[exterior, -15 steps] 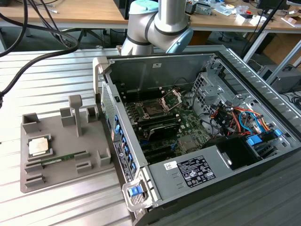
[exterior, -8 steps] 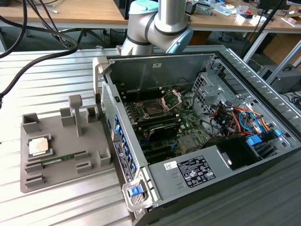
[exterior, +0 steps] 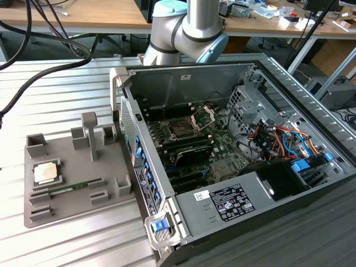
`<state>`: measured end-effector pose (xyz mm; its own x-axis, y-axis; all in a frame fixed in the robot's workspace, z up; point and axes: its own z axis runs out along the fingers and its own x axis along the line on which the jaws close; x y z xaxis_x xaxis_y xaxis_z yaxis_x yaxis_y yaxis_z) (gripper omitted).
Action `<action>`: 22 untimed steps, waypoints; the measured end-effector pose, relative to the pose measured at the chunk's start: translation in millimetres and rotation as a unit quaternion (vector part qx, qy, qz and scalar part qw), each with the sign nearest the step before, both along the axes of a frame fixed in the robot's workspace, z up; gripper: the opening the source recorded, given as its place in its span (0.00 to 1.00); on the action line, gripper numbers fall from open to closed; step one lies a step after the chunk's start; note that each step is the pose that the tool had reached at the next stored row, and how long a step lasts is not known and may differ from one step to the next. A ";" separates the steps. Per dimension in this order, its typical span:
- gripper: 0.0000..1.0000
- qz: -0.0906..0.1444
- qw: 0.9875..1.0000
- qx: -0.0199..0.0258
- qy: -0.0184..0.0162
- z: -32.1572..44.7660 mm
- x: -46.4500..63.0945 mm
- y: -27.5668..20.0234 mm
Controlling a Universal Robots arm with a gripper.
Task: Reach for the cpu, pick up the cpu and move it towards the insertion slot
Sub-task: 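Pick up the cpu and move it towards the insertion slot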
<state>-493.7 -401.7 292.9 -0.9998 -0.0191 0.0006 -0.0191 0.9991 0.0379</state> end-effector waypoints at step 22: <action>0.10 0.000 1.000 0.000 0.000 -10.7 -1.9 0.1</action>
<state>-495.7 -401.6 282.2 -0.9998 -0.0189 0.0002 -0.0189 0.9991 0.0378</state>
